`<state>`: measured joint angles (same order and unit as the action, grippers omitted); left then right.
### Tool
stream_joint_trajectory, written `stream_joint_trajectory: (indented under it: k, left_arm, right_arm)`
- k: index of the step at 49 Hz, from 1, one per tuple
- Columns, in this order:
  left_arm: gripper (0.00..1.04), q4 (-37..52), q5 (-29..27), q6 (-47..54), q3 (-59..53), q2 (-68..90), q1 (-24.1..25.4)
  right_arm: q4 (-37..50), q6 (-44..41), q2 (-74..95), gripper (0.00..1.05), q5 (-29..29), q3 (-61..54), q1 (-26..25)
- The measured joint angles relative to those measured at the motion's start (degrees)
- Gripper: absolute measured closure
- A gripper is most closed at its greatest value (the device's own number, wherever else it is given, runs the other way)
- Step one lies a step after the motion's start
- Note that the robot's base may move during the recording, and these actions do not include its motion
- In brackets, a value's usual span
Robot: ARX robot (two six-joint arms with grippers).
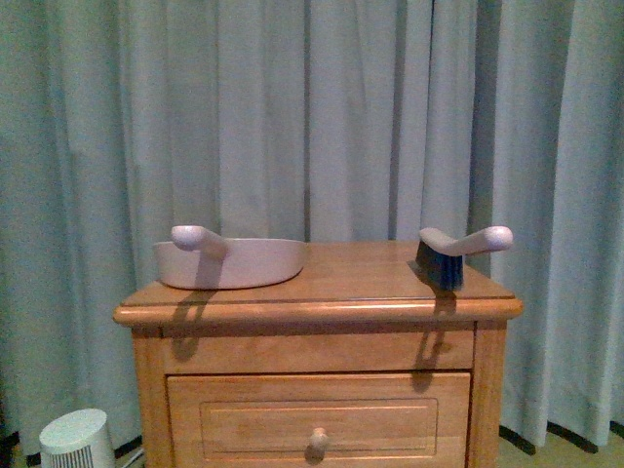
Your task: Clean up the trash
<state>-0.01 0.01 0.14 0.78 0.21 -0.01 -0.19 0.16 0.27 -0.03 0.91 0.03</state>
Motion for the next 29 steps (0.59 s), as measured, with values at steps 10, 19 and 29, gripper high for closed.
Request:
stream_joint_trajectory:
  k: [10, 19, 29]
  left_arm:
    - [0.08, 0.0, 0.0, 0.0, 0.0, 0.0, 0.0]
    - [0.08, 0.0, 0.0, 0.0, 0.0, 0.0, 0.0]
    - [0.08, 0.0, 0.0, 0.0, 0.0, 0.0, 0.0]
  right_arm:
    - [0.0, 0.0, 0.0, 0.07, 0.0, 0.0, 0.0]
    - [0.0, 0.0, 0.0, 0.07, 0.0, 0.0, 0.0]
    - [0.0, 0.0, 0.0, 0.07, 0.0, 0.0, 0.0]
